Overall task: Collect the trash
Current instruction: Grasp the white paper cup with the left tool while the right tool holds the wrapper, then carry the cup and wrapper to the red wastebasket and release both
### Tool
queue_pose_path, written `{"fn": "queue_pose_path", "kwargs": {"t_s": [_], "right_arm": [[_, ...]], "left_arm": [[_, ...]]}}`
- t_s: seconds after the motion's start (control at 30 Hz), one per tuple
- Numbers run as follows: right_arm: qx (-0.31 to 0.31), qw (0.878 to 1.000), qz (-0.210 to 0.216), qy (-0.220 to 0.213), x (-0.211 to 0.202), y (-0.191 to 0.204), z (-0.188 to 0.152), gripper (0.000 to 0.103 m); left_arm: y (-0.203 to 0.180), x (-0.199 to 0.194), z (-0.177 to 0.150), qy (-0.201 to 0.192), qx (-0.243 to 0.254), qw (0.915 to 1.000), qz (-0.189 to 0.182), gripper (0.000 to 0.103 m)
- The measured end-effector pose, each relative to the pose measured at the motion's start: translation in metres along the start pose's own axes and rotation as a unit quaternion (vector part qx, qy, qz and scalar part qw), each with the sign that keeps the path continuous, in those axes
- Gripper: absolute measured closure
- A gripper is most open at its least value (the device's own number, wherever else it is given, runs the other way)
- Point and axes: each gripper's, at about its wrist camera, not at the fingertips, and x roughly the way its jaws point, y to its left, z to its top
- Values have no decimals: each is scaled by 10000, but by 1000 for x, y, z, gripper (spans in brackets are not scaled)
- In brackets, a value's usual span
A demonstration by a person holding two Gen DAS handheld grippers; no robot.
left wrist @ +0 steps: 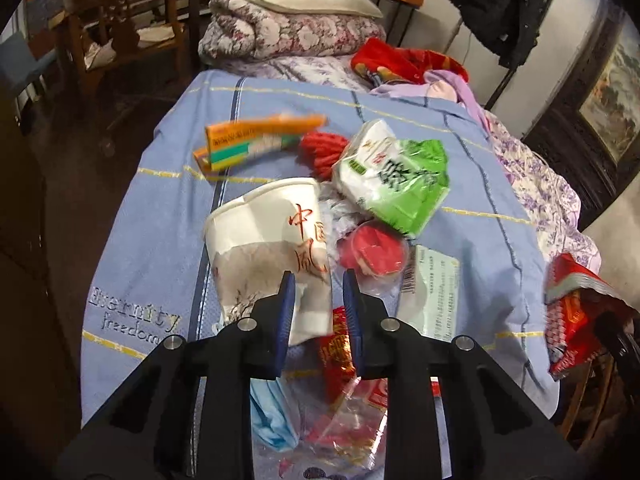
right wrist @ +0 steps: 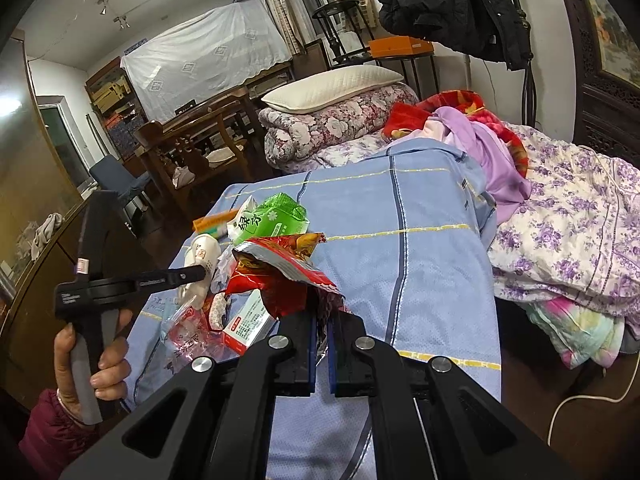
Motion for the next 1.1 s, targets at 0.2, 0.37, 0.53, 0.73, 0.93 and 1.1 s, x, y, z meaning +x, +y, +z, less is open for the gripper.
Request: {"fn": "queue_pose_path", "kwargs": {"t_s": [0.2, 0.37, 0.53, 0.73, 0.93, 1.1], "right_arm": [[57, 10000, 4, -6, -1, -4, 0, 98], [77, 10000, 44, -41, -5, -5, -1, 98], [121, 9998, 15, -124, -15, -8, 2, 98], [191, 9992, -129, -329, -49, -19, 1, 98], [212, 9985, -267, -419, -80, -35, -7, 98], [295, 9981, -343, -427, -95, -49, -14, 98]], "left_arm": [[1, -11, 1, -176, -80, 9996, -207, 91], [-5, -34, 3, -441, -30, 9984, -359, 92], [-22, -61, 3, -654, 129, 9961, -584, 93], [-46, -86, 0, -817, 267, 9931, -798, 94], [-68, -96, -10, -825, 407, 9916, -913, 95], [-92, -85, -27, -638, 593, 9920, -912, 95]]}}
